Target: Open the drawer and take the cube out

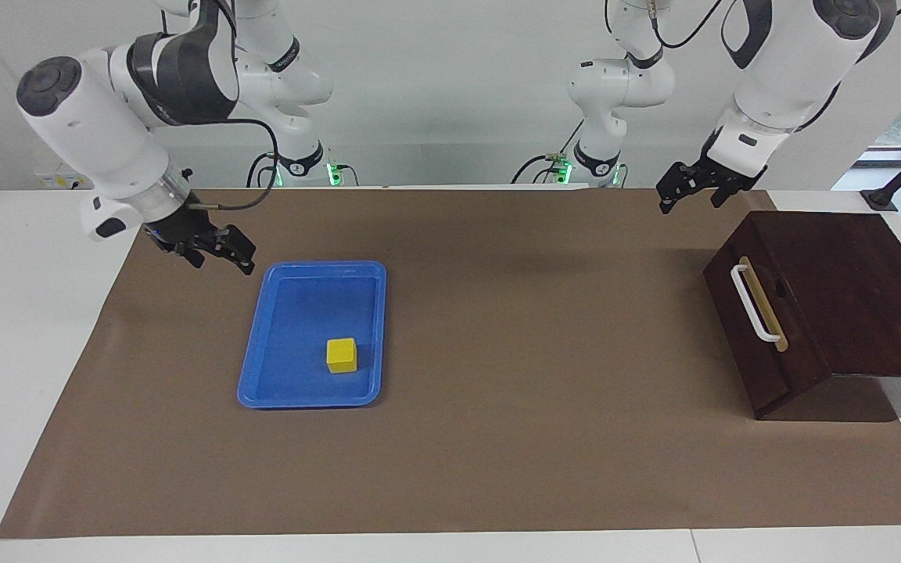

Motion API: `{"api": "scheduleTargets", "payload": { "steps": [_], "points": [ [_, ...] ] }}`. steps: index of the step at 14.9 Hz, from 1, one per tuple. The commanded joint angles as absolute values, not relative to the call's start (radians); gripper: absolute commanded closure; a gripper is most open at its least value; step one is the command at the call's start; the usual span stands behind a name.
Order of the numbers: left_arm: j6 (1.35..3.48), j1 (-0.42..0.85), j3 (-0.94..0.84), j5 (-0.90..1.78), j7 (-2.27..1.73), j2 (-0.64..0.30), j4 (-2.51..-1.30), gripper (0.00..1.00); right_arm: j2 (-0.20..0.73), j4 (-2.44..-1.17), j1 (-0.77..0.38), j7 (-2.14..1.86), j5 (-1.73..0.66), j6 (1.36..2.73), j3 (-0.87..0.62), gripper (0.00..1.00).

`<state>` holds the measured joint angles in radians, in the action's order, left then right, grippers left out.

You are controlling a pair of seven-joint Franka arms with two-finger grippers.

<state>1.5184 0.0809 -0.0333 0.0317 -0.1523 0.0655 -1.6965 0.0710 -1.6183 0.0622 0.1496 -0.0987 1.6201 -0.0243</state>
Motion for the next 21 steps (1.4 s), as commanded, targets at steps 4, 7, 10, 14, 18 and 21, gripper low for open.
{"api": "scheduleTargets", "payload": {
  "steps": [4, 7, 10, 14, 18, 21],
  "points": [
    [1.56, 0.074, -0.043, 0.038, -0.132, 0.092, -1.721, 0.0, -0.081, -1.664, 0.051, 0.083, 0.008, 1.418, -0.038, 0.0],
    [1.644, 0.086, -0.043, 0.037, -0.108, 0.095, -1.749, 0.0, -0.089, -1.712, 0.061, 0.02, 0.009, 1.542, -0.038, 0.0],
    [1.695, 0.087, -0.048, -0.01, -0.092, 0.081, -1.743, 0.0, -0.081, -1.701, 0.081, -0.021, 0.009, 1.575, -0.041, 0.0],
    [1.68, 0.086, -0.051, -0.046, -0.083, 0.078, -1.758, 0.0, -0.069, -1.647, 0.091, -0.025, 0.034, 1.447, -0.051, 0.0],
    [1.638, 0.086, -0.051, -0.045, -0.078, 0.051, -1.724, 0.0, -0.069, -1.649, 0.089, -0.021, 0.038, 1.448, -0.051, 0.0],
    [1.589, 0.086, -0.051, -0.035, -0.078, 0.003, -1.652, 0.0, -0.069, -1.649, 0.086, -0.02, 0.038, 1.45, -0.051, 0.0]
  ]
}}
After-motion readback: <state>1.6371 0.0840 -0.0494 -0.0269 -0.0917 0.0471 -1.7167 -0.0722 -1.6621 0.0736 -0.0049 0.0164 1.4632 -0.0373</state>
